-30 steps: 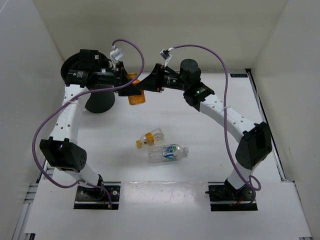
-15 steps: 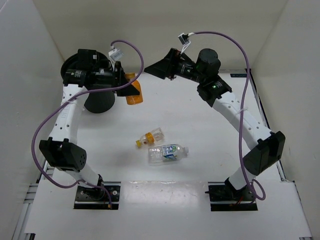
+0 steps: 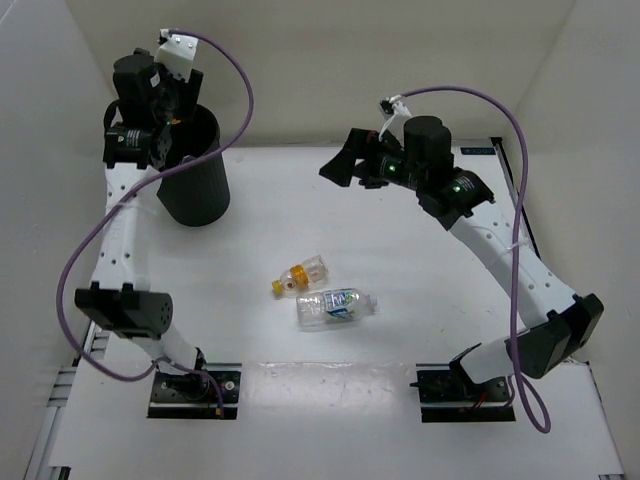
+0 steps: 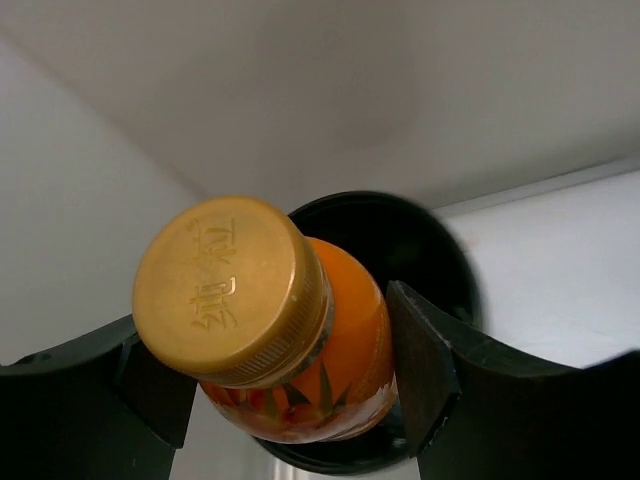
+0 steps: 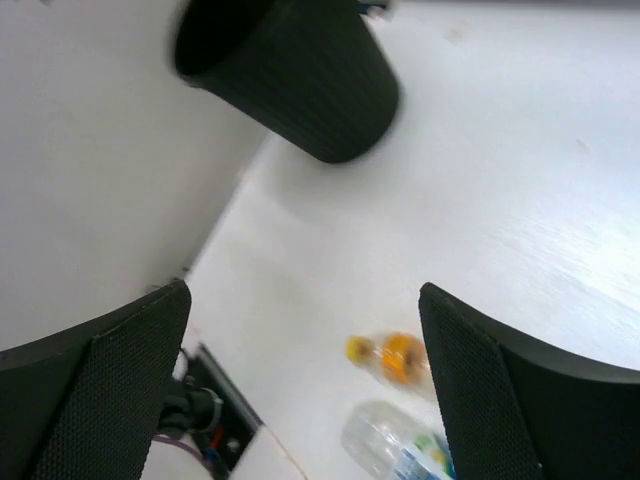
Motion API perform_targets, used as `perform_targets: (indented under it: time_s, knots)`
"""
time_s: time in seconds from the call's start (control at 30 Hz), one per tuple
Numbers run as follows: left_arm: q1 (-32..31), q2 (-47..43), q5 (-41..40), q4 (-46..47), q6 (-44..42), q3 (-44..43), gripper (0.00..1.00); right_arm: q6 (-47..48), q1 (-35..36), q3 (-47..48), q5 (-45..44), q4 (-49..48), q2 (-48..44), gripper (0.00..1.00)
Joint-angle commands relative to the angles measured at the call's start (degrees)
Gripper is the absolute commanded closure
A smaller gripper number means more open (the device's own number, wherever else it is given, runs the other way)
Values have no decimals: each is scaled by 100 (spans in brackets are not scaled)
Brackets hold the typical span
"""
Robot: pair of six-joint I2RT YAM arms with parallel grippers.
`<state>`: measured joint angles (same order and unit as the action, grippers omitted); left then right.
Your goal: Put the plastic bottles in the bin
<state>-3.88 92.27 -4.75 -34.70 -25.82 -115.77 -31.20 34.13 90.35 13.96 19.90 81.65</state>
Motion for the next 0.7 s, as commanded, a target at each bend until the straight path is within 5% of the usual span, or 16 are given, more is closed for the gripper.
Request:
perform_targets:
  time_s: [0.0,0.1,0.23,0.27,0.67]
  knots:
    - [220,782,-1721,156,-415,-183,73,570,-20,-17,-657,1366,272,0]
    - [361,1397,-2063,156,-555,-481,50,1113,75,45,-517,1885,658,0]
    - [414,1795,-2267,156,-626,-684,35,2000,541,202,-657,2631,1116,0]
    - [414,1795,-2267,156,-626,-684,0,2204,673,325,-709,2972,1221,0]
    - [414,416,-1827,156,-187,545,0,3682,2492,-377,-1492,3494,1679,0]
